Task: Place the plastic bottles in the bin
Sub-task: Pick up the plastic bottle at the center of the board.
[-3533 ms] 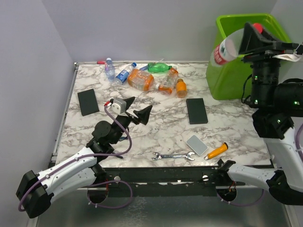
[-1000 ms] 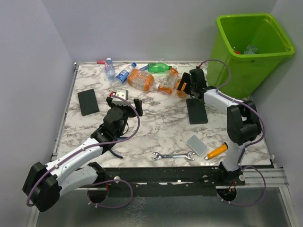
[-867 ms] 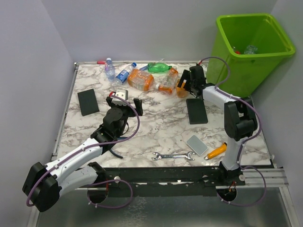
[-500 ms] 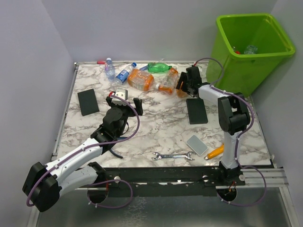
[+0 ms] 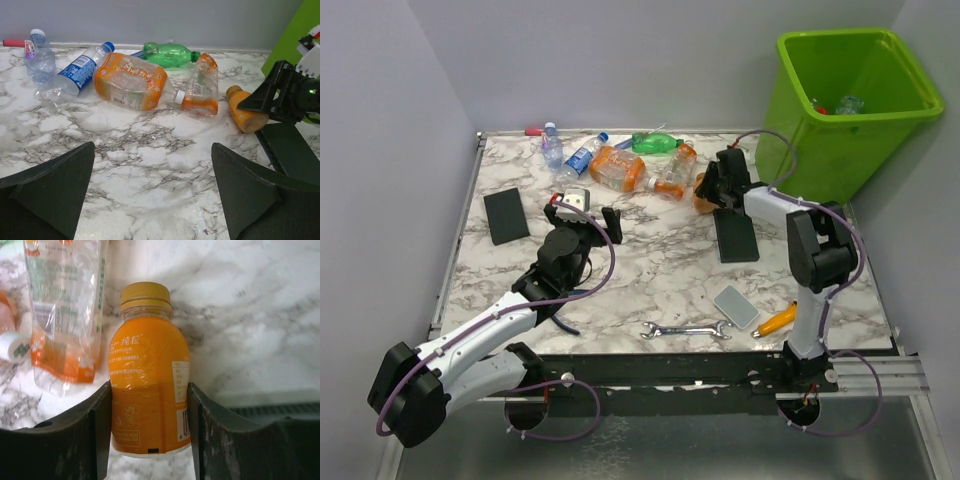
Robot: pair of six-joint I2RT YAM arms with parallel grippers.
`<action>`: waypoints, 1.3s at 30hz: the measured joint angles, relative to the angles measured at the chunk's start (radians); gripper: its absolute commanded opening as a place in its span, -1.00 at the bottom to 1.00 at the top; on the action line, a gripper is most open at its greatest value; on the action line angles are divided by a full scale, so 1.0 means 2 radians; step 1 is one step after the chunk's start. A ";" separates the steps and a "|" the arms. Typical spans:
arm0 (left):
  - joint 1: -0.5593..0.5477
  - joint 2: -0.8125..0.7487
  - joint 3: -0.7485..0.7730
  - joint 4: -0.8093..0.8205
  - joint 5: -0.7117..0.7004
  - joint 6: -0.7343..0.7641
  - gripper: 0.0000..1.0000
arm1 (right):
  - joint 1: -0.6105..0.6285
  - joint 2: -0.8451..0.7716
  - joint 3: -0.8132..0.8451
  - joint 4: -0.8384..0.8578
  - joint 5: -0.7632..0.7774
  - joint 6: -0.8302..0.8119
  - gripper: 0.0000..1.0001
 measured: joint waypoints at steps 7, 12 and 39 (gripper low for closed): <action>0.000 0.000 -0.001 0.008 0.006 -0.008 0.98 | 0.008 -0.208 -0.158 0.051 -0.046 -0.002 -0.42; 0.000 -0.002 -0.015 0.050 0.096 -0.026 0.98 | 0.024 -0.392 -0.307 0.228 -0.160 0.038 -0.44; 0.009 0.117 0.043 0.359 0.399 -0.379 0.72 | 0.093 -0.552 -0.499 0.491 -0.360 0.101 -0.52</action>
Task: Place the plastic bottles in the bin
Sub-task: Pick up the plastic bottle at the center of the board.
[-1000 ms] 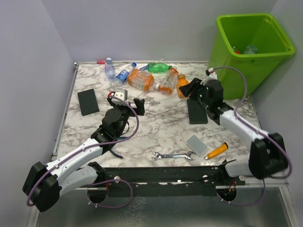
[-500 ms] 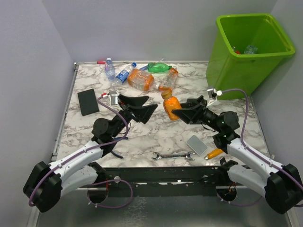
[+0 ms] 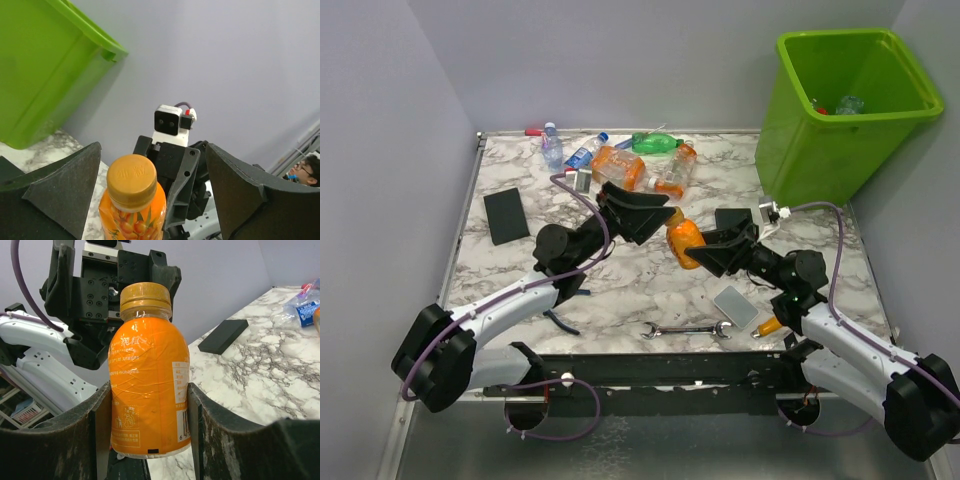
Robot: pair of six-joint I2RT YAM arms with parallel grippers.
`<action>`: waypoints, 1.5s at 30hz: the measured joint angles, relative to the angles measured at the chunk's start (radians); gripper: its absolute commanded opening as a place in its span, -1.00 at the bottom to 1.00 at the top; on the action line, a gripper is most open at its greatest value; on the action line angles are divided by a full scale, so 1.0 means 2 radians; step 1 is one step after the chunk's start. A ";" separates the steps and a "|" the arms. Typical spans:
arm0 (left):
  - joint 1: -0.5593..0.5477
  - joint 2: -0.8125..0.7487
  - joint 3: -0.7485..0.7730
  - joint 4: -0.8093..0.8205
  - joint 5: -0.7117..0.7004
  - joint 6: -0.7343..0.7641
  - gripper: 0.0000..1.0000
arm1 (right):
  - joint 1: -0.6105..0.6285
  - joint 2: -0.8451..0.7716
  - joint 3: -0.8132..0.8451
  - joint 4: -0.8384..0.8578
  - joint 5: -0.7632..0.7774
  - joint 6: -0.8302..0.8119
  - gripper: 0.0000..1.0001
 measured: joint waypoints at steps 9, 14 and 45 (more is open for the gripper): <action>-0.023 0.006 0.000 -0.006 0.026 0.009 0.93 | 0.003 0.000 -0.002 0.019 0.004 0.000 -0.53; -0.031 0.007 0.001 -0.030 0.027 0.032 0.30 | 0.004 0.004 -0.003 0.029 0.007 0.000 -0.53; -0.031 0.014 0.187 -0.407 0.188 0.279 -1.00 | 0.008 -0.039 0.169 -0.426 -0.041 -0.164 0.71</action>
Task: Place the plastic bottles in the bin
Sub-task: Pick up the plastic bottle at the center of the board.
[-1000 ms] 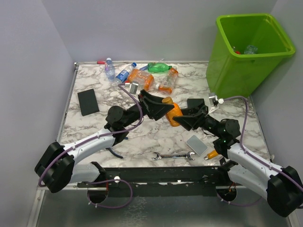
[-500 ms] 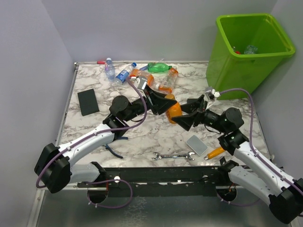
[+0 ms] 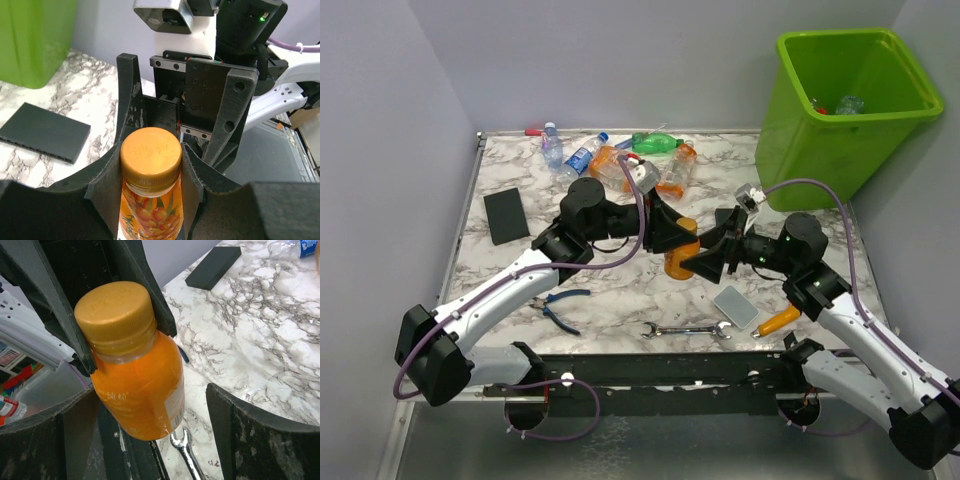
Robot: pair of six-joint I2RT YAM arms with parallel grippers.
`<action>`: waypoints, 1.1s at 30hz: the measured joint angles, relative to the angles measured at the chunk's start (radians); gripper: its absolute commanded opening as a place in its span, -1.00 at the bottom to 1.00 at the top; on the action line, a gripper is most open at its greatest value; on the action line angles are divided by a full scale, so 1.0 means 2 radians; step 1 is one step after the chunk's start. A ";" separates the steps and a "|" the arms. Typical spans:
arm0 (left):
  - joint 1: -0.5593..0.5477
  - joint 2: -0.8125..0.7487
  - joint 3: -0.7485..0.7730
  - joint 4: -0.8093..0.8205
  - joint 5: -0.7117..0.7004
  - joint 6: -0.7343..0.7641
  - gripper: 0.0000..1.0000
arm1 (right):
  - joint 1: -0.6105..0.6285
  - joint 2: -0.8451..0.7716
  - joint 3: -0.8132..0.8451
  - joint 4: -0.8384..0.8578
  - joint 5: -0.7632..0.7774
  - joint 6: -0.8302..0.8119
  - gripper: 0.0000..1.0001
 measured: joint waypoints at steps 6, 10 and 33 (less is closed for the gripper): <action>-0.004 0.010 0.000 -0.011 0.006 -0.001 -1.00 | 0.004 0.030 0.000 0.031 -0.017 0.033 0.42; -0.007 0.013 0.000 -0.012 0.006 0.000 -0.39 | 0.012 0.043 0.000 0.050 -0.029 0.050 -0.07; -0.014 -0.125 -0.138 0.071 -0.109 -0.007 0.98 | 0.014 -0.004 0.016 0.083 0.098 0.103 -0.19</action>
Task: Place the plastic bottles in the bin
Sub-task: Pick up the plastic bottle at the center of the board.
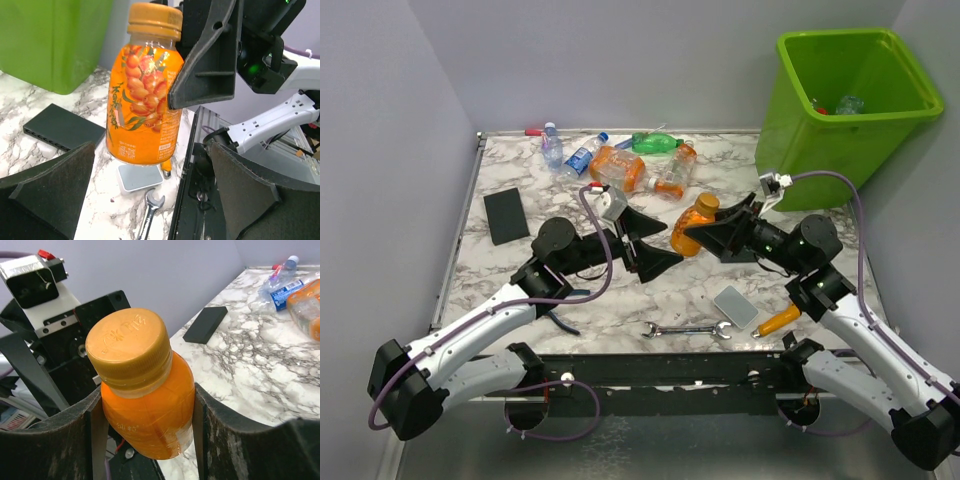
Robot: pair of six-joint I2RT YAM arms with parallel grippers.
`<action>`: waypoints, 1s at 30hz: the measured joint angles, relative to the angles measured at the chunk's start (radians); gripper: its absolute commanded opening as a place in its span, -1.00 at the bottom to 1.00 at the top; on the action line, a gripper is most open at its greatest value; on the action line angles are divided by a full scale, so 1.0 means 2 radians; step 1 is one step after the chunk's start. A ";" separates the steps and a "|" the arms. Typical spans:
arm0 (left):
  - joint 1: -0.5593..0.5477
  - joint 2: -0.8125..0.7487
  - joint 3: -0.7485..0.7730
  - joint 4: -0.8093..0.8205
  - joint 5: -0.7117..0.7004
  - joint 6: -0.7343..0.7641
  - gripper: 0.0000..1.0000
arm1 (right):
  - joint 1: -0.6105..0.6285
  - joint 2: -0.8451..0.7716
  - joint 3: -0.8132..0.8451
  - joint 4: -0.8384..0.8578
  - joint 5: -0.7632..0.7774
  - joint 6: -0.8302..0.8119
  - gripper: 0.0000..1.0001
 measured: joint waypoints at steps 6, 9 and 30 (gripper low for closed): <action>-0.004 0.030 -0.001 0.018 0.013 0.000 0.98 | 0.000 0.022 0.000 0.038 -0.009 0.037 -0.18; -0.014 0.052 0.002 0.022 0.016 0.001 0.99 | 0.000 0.027 0.000 0.047 -0.018 0.045 -0.15; -0.038 0.078 0.012 0.066 -0.026 0.022 -0.42 | 0.000 0.026 0.026 -0.003 -0.045 0.012 0.72</action>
